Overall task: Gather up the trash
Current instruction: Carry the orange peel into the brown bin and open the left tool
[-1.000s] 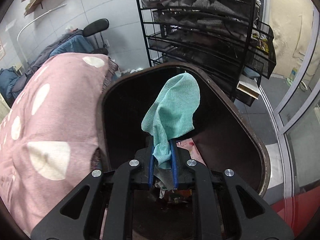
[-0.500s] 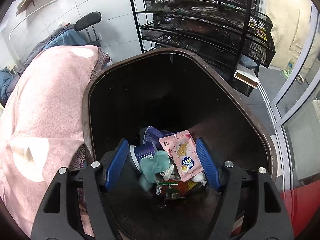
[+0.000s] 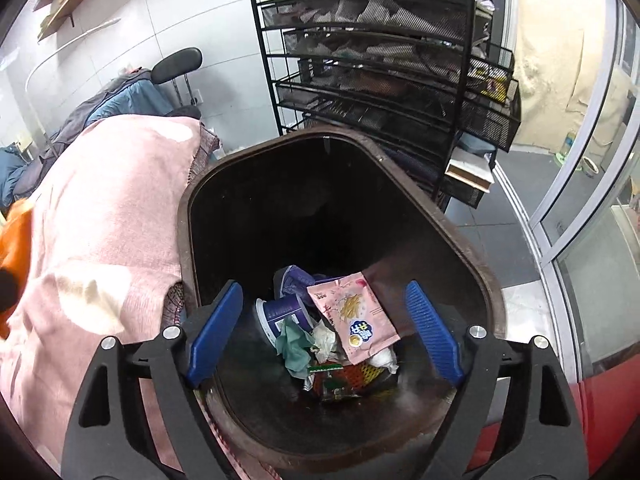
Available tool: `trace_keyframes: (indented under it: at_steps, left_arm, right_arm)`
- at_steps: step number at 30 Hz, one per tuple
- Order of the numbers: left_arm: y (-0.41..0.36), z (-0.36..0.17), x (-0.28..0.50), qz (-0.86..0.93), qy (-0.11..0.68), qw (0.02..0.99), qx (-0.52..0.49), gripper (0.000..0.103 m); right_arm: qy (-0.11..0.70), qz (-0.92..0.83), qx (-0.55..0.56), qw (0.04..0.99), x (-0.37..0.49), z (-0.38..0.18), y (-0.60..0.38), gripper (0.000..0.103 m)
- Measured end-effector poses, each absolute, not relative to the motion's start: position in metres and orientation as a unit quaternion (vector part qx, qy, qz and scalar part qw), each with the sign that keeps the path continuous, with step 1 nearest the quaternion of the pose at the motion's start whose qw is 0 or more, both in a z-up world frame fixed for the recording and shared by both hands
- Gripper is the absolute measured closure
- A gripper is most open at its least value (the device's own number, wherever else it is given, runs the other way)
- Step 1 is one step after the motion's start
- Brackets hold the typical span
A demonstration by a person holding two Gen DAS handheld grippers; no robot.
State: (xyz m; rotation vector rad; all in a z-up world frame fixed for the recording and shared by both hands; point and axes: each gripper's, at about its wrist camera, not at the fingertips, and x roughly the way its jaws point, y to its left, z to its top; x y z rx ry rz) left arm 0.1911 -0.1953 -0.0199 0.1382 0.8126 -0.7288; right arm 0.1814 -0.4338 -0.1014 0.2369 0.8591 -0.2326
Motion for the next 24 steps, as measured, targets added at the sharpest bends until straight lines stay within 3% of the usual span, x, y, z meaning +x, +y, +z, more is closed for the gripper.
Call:
trace_keyframes:
  at_steps: [24]
  left_arm:
    - [-0.300, -0.058, 0.229, -0.382, 0.450, 0.797, 0.125, 0.075]
  right_arm:
    - [0.377, -0.134, 0.141, 0.906, 0.115, -0.082, -0.446, 0.012]
